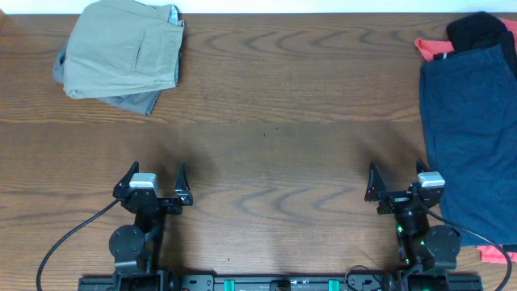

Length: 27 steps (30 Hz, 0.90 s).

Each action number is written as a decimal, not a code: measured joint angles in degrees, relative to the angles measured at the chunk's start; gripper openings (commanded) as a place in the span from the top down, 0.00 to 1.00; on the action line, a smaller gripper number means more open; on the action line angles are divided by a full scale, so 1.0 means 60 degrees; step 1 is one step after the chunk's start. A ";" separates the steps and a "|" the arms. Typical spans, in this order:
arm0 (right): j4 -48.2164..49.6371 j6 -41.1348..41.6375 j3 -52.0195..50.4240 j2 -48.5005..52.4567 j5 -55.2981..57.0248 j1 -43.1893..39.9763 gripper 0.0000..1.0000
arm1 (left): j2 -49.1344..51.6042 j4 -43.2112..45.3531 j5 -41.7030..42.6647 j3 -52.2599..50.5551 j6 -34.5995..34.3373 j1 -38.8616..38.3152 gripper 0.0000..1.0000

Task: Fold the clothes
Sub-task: 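Move the right gripper toward the dark blue jeans at the right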

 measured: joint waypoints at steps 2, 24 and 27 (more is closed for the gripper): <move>0.0000 0.0000 0.0000 0.0000 0.0000 0.0000 0.01 | 0.0000 0.0000 0.0000 0.0000 0.0000 -0.0036 0.02; 0.0000 0.0000 0.0000 0.0000 0.0000 0.0000 0.01 | 0.0000 0.0000 0.0000 0.0000 0.0000 -0.0091 0.02; 0.0000 0.0000 -0.0004 0.0000 0.0000 0.0000 0.01 | 0.0000 0.0000 0.0000 0.0000 0.0000 -0.0091 0.02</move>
